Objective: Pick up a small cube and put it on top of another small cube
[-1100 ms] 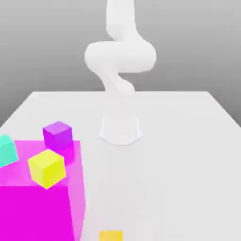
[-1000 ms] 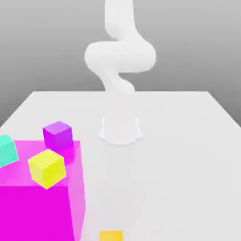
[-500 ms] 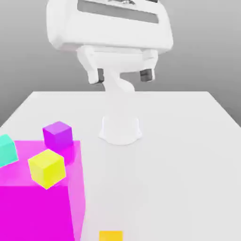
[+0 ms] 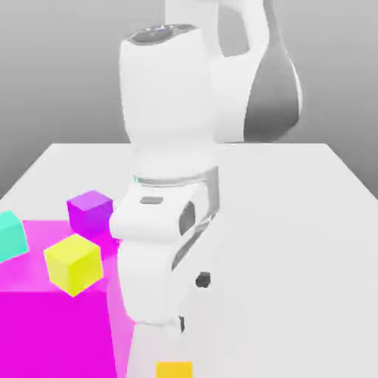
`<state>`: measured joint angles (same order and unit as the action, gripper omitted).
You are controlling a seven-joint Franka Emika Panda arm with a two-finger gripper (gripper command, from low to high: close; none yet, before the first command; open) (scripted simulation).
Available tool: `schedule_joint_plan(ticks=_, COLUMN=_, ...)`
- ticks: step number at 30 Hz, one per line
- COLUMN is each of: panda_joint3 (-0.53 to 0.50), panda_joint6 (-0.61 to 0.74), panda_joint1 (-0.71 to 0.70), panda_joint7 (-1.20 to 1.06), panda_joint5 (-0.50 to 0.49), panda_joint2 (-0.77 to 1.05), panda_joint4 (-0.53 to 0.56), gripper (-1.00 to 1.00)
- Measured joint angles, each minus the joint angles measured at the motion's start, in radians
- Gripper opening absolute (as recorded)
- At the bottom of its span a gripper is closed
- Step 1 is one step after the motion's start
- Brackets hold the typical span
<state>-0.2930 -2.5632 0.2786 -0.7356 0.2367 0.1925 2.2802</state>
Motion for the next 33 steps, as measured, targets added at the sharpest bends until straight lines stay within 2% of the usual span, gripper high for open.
schedule_joint_plan(ticks=6, panda_joint3=0.029, panda_joint6=-0.056, panda_joint1=-0.038, panda_joint7=-0.2, panda_joint5=-0.038, panda_joint2=0.153, panda_joint4=0.0, gripper=0.0)
schedule_joint_plan(ticks=10, panda_joint3=0.08, panda_joint6=-0.155, panda_joint1=-0.08, panda_joint7=-0.262, panda_joint5=0.003, panda_joint2=0.29, panda_joint4=-0.026, gripper=0.0)
schedule_joint_plan(ticks=11, panda_joint3=0.092, panda_joint6=-0.176, panda_joint1=-0.089, panda_joint7=-0.272, panda_joint5=0.014, panda_joint2=0.317, panda_joint4=-0.031, gripper=-1.0)
schedule_joint_plan(ticks=18, panda_joint3=0.093, panda_joint6=-0.175, panda_joint1=-0.09, panda_joint7=-0.273, panda_joint5=0.014, panda_joint2=0.319, panda_joint4=-0.032, gripper=-1.0)
schedule_joint_plan(ticks=23, panda_joint3=0.032, panda_joint6=-0.078, panda_joint1=-0.033, panda_joint7=-0.226, panda_joint5=-0.068, panda_joint2=0.184, panda_joint4=-0.006, gripper=-1.0)
schedule_joint_plan(ticks=28, panda_joint3=-0.04, panda_joint6=0.109, panda_joint1=0.001, panda_joint7=-0.076, panda_joint5=-0.161, panda_joint2=0.042, panda_joint4=-0.081, gripper=-1.0)
schedule_joint_plan(ticks=33, panda_joint3=-0.086, panda_joint6=0.331, panda_joint1=-0.035, panda_joint7=0.1, panda_joint5=-0.234, panda_joint2=-0.107, panda_joint4=-0.166, gripper=-1.0)
